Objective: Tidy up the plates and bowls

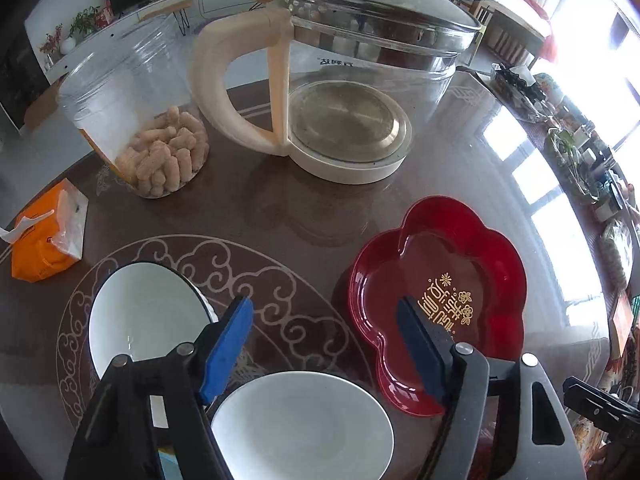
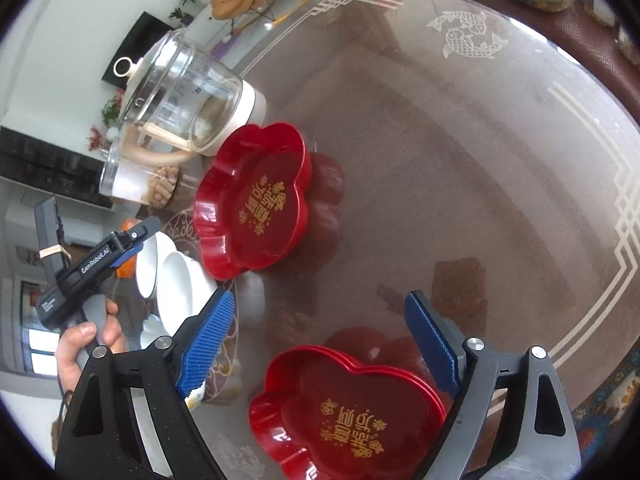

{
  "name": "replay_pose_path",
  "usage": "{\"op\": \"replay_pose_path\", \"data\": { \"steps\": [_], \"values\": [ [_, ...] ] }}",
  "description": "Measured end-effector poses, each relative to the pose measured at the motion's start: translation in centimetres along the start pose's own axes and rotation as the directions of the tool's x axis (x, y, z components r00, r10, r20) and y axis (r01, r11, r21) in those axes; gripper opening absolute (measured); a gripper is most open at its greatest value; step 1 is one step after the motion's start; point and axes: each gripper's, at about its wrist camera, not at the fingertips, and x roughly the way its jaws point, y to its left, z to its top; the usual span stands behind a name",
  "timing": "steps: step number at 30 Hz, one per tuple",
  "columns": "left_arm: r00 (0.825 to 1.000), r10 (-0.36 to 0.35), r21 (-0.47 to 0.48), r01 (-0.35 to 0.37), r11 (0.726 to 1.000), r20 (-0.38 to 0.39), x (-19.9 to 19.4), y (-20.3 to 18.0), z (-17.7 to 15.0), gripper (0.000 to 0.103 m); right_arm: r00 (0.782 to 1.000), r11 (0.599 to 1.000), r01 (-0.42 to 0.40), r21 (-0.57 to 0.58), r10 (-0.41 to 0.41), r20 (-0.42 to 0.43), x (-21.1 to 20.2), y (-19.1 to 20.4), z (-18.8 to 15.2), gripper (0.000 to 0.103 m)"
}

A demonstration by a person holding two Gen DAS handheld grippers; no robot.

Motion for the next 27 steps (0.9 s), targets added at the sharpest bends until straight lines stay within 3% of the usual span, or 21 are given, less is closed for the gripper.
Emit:
{"op": "replay_pose_path", "data": {
  "steps": [1, 4, 11, 15, 18, 22, 27],
  "values": [
    [1.0, 0.0, 0.003, 0.0, 1.0, -0.011, 0.6, -0.1, 0.2, 0.069, 1.0, 1.0, 0.009, 0.008, -0.009, -0.004, 0.7, -0.1, 0.5, 0.07],
    [1.0, -0.002, 0.029, 0.003, 1.0, -0.027, 1.9, -0.8, 0.6, 0.063, 1.0, 1.0, 0.028, 0.015, -0.027, -0.015, 2.4, 0.0, 1.3, 0.07],
    [0.998, 0.012, 0.073, -0.007, 0.997, -0.063, 3.4, -2.0, 1.1, 0.03, 0.994, 0.989, 0.11, -0.096, -0.112, -0.015, 5.1, 2.9, 2.8, 0.066],
    [0.997, 0.023, 0.069, -0.018, 0.997, -0.072, 4.0, -2.2, 1.2, 0.024, 0.99, 0.986, 0.131, -0.104, -0.134, -0.03, 6.7, 3.7, 3.6, 0.046],
    [0.997, 0.014, 0.065, -0.009, 0.998, -0.081, 4.5, -2.3, 1.2, 0.017, 0.992, 0.99, 0.103, -0.098, -0.11, -0.063, 7.8, 3.9, 3.8, 0.039],
    [0.998, 0.021, 0.064, -0.017, 0.998, -0.066, 4.1, -2.4, 1.1, 0.013, 0.988, 0.982, 0.132, -0.138, -0.142, -0.066, 8.7, 4.5, 3.8, 0.012],
    [0.999, -0.041, 0.074, 0.042, 0.996, -0.01, 1.7, -2.9, 0.1, 0.013, 0.99, 0.978, 0.132, -0.161, -0.138, -0.027, 7.3, 4.0, 3.3, 0.011]
  ]
}}
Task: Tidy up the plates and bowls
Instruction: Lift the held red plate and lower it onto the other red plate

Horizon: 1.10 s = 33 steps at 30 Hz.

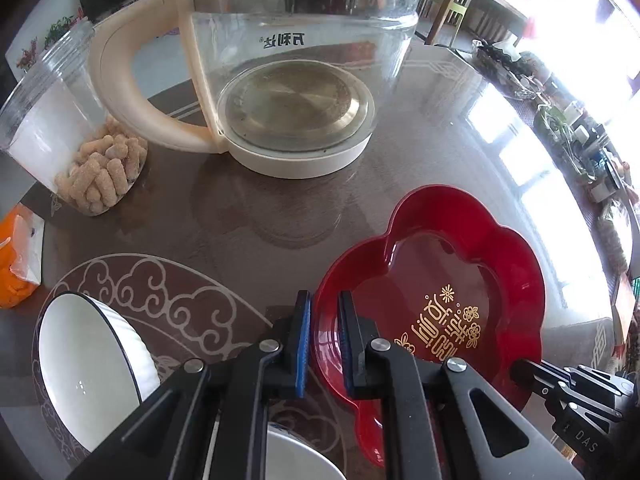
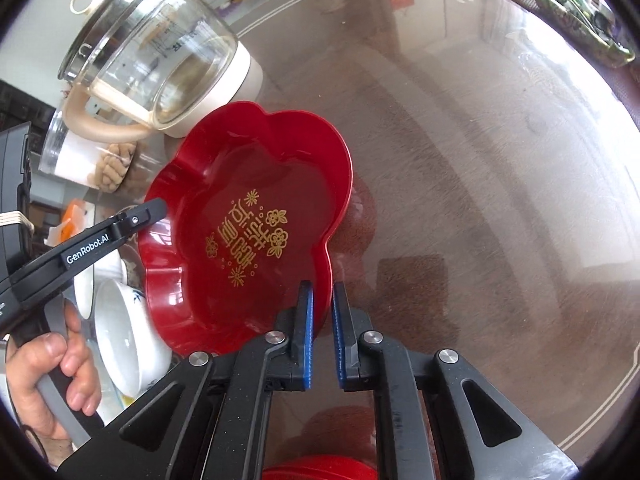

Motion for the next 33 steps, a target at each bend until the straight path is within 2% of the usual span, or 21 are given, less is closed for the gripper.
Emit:
{"op": "replay_pose_path", "data": {
  "steps": [9, 17, 20, 24, 33],
  "values": [
    [0.988, -0.115, 0.041, 0.111, 0.993, 0.102, -8.2, -2.7, -4.4, 0.013, 0.995, 0.999, -0.027, -0.032, 0.03, 0.091, -7.4, -1.1, -3.2, 0.011],
    [0.974, -0.174, 0.093, 0.162, 0.982, 0.144, -14.1, -5.4, -12.9, 0.013, 0.985, 0.996, -0.01, -0.088, 0.024, 0.168, -15.2, -1.3, -11.1, 0.012],
    [0.971, -0.189, 0.108, 0.174, 0.979, 0.146, -14.7, -6.4, -15.9, 0.013, 0.986, 0.996, 0.017, -0.092, -0.002, 0.169, -16.0, -1.9, -14.3, 0.012],
    [0.974, -0.174, 0.135, 0.155, 0.979, 0.147, -14.2, -7.8, -19.0, 0.013, 0.987, 0.996, 0.042, -0.077, -0.029, 0.16, -15.9, -3.3, -17.4, 0.012],
    [0.979, -0.152, 0.125, 0.136, 0.983, 0.133, -12.4, -8.5, -23.3, 0.013, 0.987, 0.995, 0.084, -0.045, -0.077, 0.139, -13.7, -5.7, -19.4, 0.012]
  ]
}}
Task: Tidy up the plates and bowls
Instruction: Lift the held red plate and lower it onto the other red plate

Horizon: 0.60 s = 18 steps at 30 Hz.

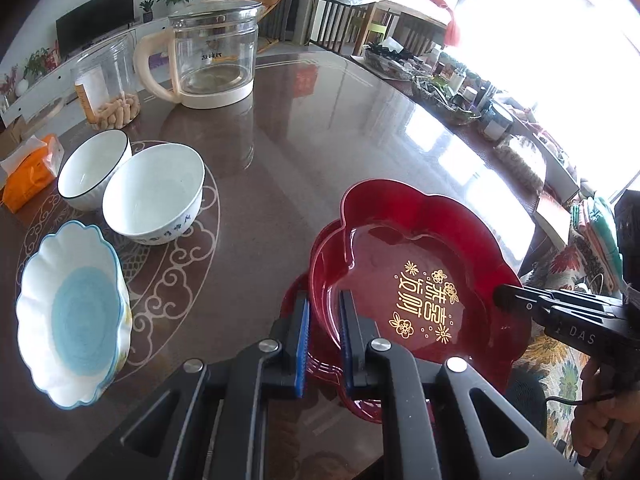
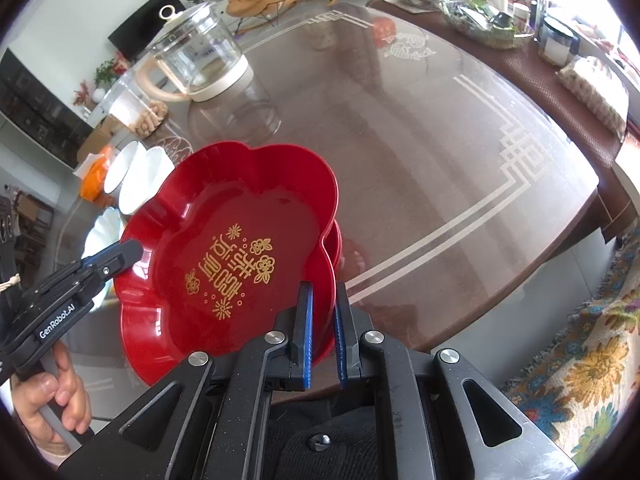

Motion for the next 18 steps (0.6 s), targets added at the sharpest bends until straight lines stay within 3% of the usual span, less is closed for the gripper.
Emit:
{"op": "replay_pose_path", "data": {
  "steps": [7, 18],
  "values": [
    [0.999, 0.04, -0.005, -0.04, 0.999, 0.0, 1.4, 0.6, -1.1, 0.013, 0.998, 0.997, 0.057, -0.056, -0.056, 0.026, 1.7, 0.6, -0.7, 0.012],
    [0.993, 0.116, 0.067, -0.115, 0.991, -0.018, 2.9, 0.1, -2.2, 0.013, 0.992, 0.985, 0.121, -0.126, -0.116, 0.045, 3.0, 1.3, -2.3, 0.012]
  ]
}}
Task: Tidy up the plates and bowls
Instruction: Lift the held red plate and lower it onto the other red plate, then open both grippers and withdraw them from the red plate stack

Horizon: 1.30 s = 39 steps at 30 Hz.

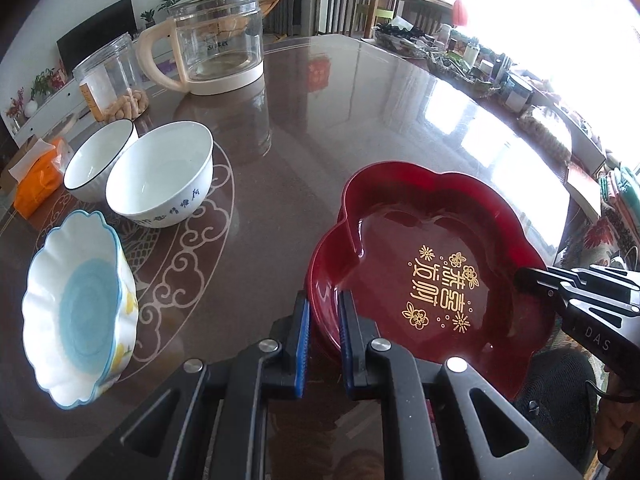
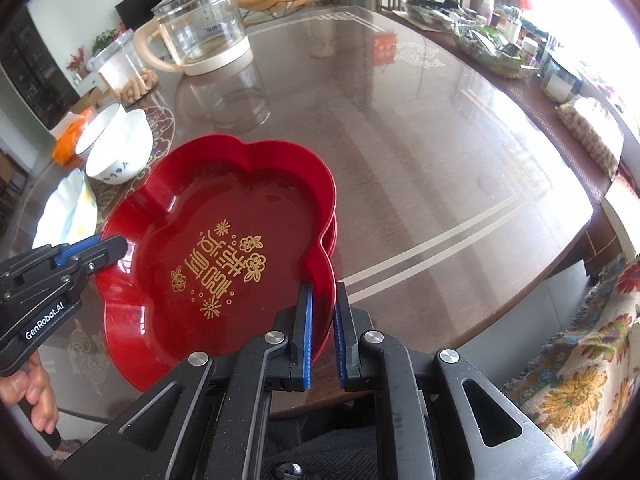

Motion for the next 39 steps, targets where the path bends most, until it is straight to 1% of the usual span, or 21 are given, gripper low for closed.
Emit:
{"op": "replay_pose_path", "data": {
  "steps": [2, 4, 6, 7, 12, 14, 16, 18, 22, 26, 29, 31, 34, 36, 37, 39],
  "values": [
    [1.0, 0.008, 0.0, -0.008, 1.0, 0.003, 0.0, 0.0, -0.1, 0.013, 1.0, 1.0, -0.007, 0.002, 0.007, -0.011, 0.3, -0.1, -0.2, 0.012],
    [1.0, 0.019, 0.002, -0.019, 1.0, 0.001, -0.1, 0.1, -0.1, 0.013, 1.0, 1.0, -0.002, -0.004, 0.002, -0.002, 0.3, 0.0, -0.3, 0.013],
    [1.0, 0.026, 0.001, -0.026, 1.0, -0.001, -0.3, 0.1, 0.1, 0.014, 1.0, 1.0, -0.014, 0.003, 0.014, 0.006, 0.1, 0.0, -0.4, 0.016],
    [1.0, 0.03, 0.0, -0.03, 1.0, -0.002, -0.4, 0.1, 0.2, 0.014, 1.0, 1.0, -0.015, 0.005, 0.014, 0.012, 0.0, 0.0, -0.4, 0.016],
    [0.999, 0.016, -0.042, -0.014, 0.999, 0.03, -1.9, 0.9, 0.3, 0.014, 0.998, 0.999, -0.047, 0.021, 0.046, 0.03, -0.5, -0.2, -0.4, 0.022],
    [0.999, 0.011, -0.067, -0.008, 0.998, 0.05, -2.7, 1.3, -0.1, 0.014, 0.997, 0.998, -0.061, 0.031, 0.06, 0.045, -1.0, -0.3, -0.6, 0.031],
    [0.998, 0.001, -0.102, 0.006, 0.995, 0.064, -3.2, 2.0, -0.8, 0.014, 0.995, 0.996, -0.079, 0.047, 0.076, 0.065, -1.8, -0.5, -0.8, 0.05],
    [0.997, -0.017, -0.143, 0.027, 0.989, 0.069, -3.5, 2.7, -1.8, 0.014, 0.991, 0.993, -0.098, 0.066, 0.091, 0.096, -2.7, -0.7, -1.4, 0.062],
    [0.997, -0.063, -0.203, 0.071, 0.977, 0.044, -3.0, 3.9, -4.0, 0.014, 0.986, 0.991, -0.113, 0.078, 0.102, 0.134, -4.5, -0.2, -3.9, 0.063],
    [0.993, -0.115, -0.216, 0.118, 0.969, 0.025, -2.2, 3.8, -5.0, 0.014, 0.99, 0.993, -0.116, 0.017, 0.114, 0.085, -4.2, 2.3, -6.9, 0.063],
    [0.989, -0.145, -0.209, 0.145, 0.967, 0.015, -1.8, 3.2, -5.0, 0.014, 0.988, 0.989, -0.146, -0.016, 0.146, 0.04, -3.3, 4.0, -8.5, 0.063],
    [0.987, -0.158, -0.193, 0.158, 0.968, 0.014, -1.6, 2.6, -4.8, 0.014, 0.988, 0.987, -0.154, -0.032, 0.155, 0.018, -2.6, 4.9, -8.7, 0.063],
    [0.987, -0.161, -0.182, 0.157, 0.971, -0.007, -0.8, 2.0, -4.5, 0.014, 0.99, 0.988, -0.144, -0.047, 0.144, -0.012, -1.3, 5.8, -8.4, 0.063],
    [0.985, -0.171, -0.195, 0.162, 0.967, -0.03, 0.2, 2.0, -4.3, 0.014, 0.989, 0.989, -0.143, -0.038, 0.141, -0.039, -0.3, 6.0, -7.9, 0.063],
    [0.984, -0.175, -0.2, 0.166, 0.966, -0.029, 0.5, 2.0, -4.1, 0.014, 0.989, 0.989, -0.143, -0.03, 0.141, -0.052, 0.3, 5.9, -7.6, 0.063],
    [0.983, -0.177, -0.195, 0.165, 0.967, -0.045, 1.5, 1.7, -3.8, 0.014, 0.987, 0.989, -0.145, -0.013, 0.143, -0.071, 1.4, 5.8, -7.2, 0.063]
  ]
}}
